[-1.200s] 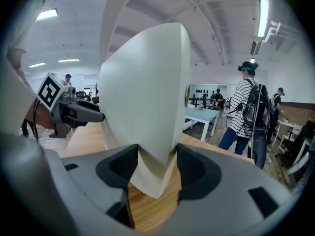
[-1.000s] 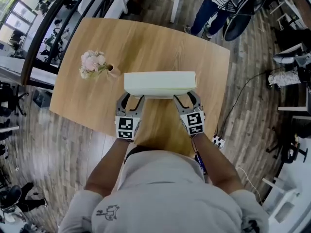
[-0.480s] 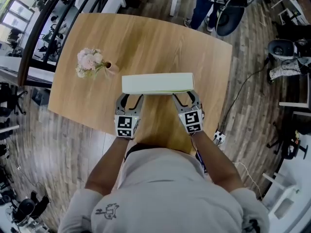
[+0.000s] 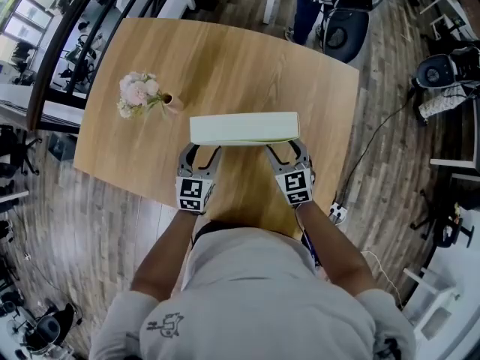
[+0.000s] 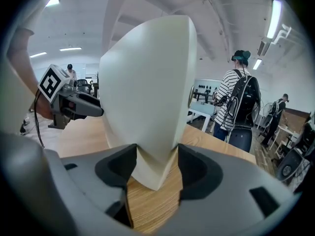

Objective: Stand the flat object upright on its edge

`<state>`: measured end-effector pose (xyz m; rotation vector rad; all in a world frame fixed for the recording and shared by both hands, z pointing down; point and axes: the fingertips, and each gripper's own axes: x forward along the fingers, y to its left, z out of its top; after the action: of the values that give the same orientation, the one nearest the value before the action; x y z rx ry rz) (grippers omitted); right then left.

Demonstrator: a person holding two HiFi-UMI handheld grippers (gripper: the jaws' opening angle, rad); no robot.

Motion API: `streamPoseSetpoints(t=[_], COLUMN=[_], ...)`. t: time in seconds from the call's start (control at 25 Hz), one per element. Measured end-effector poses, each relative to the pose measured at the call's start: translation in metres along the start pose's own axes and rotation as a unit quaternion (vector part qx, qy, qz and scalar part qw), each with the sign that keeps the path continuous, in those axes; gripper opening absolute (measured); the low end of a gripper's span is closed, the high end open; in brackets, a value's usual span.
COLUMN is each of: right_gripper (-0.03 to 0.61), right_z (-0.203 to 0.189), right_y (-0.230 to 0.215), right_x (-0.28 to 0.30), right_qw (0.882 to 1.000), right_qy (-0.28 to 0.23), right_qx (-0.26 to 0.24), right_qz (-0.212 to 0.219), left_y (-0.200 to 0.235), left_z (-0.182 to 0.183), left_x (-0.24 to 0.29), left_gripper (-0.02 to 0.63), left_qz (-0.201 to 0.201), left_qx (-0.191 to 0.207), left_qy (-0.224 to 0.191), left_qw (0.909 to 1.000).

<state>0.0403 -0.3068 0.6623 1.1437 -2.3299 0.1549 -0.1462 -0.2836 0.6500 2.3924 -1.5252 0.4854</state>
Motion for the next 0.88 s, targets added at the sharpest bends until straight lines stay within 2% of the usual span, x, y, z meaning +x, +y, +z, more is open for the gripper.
streamPoseSetpoints(t=[0.4, 0.88], right_gripper=[0.272, 0.241], right_z=[-0.005, 0.023], right_y=[-0.001, 0.012], right_x=[-0.013, -0.063], right_qw=[1.000, 0.999], right_qy=[0.002, -0.041], right_qx=[0.002, -0.008], right_qz=[0.004, 0.016], left_y=[-0.003, -0.022], left_z=[-0.001, 0.028], left_x=[-0.011, -0.064], left_gripper=[0.239, 0.239], left_qz=[0.009, 0.042], left_qx=[-0.008, -0.023], left_qy=[-0.003, -0.037], left_qw=[0.9999, 0.9981])
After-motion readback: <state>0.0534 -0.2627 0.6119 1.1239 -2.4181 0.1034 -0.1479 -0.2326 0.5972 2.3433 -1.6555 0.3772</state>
